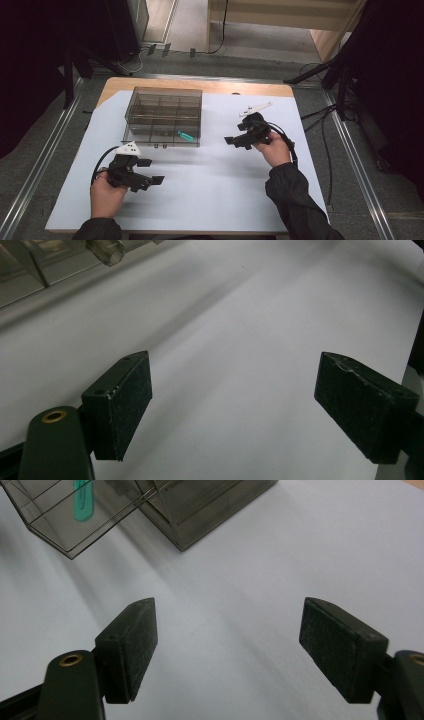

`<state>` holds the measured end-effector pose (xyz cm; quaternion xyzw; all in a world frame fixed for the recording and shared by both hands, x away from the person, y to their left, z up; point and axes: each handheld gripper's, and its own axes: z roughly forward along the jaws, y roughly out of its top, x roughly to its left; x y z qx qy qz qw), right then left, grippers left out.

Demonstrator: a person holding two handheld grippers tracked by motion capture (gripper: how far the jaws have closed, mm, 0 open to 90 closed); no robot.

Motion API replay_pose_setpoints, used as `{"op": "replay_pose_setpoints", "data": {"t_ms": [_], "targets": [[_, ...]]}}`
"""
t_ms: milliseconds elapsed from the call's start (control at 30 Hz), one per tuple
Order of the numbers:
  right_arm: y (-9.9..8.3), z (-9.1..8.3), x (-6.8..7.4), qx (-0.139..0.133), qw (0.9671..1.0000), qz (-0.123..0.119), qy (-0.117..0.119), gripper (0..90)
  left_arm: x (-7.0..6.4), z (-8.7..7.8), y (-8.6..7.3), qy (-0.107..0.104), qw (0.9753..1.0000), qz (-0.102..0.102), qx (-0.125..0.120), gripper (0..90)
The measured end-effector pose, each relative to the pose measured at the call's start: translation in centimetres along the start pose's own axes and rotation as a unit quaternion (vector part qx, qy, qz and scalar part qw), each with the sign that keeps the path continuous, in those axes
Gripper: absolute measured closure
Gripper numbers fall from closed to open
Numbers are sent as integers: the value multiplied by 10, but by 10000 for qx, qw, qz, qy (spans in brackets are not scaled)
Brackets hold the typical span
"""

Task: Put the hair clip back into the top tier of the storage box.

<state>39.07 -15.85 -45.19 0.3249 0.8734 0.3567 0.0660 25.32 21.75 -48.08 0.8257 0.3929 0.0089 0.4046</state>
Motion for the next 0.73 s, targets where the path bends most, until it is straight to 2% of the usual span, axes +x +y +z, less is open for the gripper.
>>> {"op": "replay_pose_setpoints", "data": {"t_ms": [633, 733], "targets": [[0, 7, 2, 101, 9999, -57, 1, 246, -2, 0, 0, -24, 10000, 37, 30, 164], [-1, 9, 2, 49, 9999, -147, 56, 246, -2, 1, 0, -32, 10000, 32, 21, 163]]}}
